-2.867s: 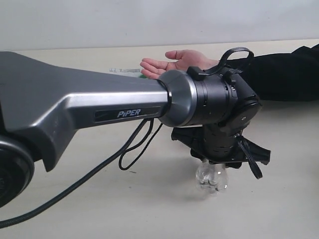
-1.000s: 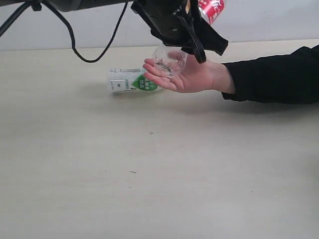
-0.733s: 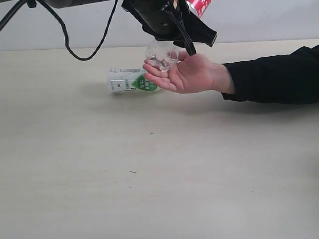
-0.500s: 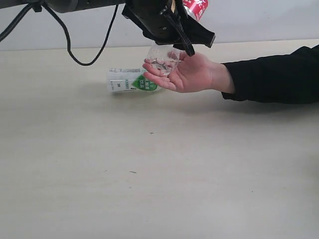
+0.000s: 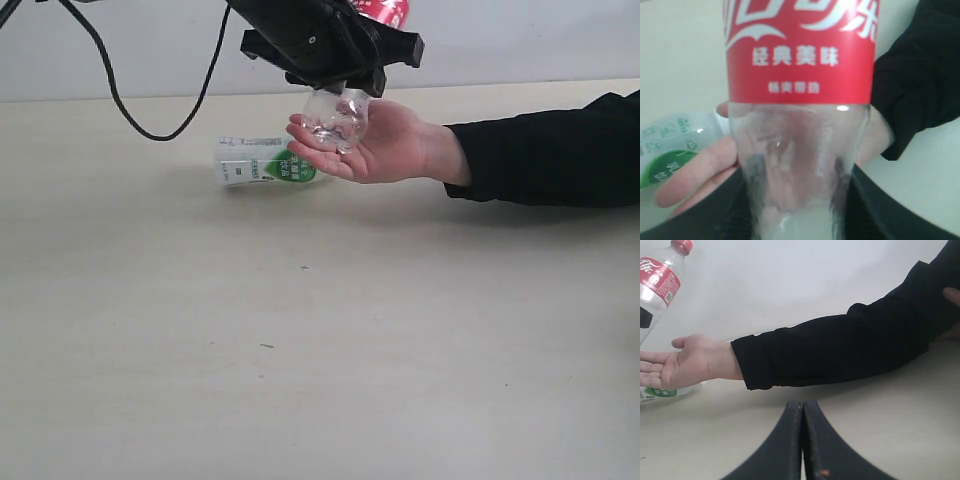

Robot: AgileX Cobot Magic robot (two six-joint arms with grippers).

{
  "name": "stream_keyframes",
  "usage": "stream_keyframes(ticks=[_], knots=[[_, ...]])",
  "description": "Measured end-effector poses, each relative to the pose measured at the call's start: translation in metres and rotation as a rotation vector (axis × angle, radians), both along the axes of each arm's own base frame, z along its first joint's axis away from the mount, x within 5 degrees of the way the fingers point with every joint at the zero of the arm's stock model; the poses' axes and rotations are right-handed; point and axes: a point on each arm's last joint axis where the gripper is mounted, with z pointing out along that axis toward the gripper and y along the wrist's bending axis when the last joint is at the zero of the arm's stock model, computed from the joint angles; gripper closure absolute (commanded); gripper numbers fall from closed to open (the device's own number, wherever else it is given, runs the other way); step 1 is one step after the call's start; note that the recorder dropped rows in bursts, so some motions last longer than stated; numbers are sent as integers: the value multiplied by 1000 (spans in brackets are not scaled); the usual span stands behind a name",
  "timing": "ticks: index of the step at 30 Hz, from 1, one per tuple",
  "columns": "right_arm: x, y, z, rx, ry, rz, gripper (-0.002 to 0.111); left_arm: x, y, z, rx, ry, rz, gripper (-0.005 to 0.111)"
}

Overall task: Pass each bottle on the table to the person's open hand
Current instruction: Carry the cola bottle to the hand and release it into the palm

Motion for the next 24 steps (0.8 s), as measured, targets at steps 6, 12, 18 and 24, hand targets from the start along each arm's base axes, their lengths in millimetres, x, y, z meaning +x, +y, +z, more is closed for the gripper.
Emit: stream_keyframes(ticks=[6, 12, 18, 24], knots=[[0, 0, 0, 0, 0, 0, 108, 5, -1, -10, -100, 93, -15, 107], [0, 0, 0, 0, 0, 0, 108, 14, 1, -27, -144, 161, 23, 107], [0, 1, 0, 0, 0, 14, 108, 18, 0, -41, -156, 225, 63, 100], [0, 2, 0, 0, 0, 33, 108, 21, 12, -41, -247, 395, 137, 56]])
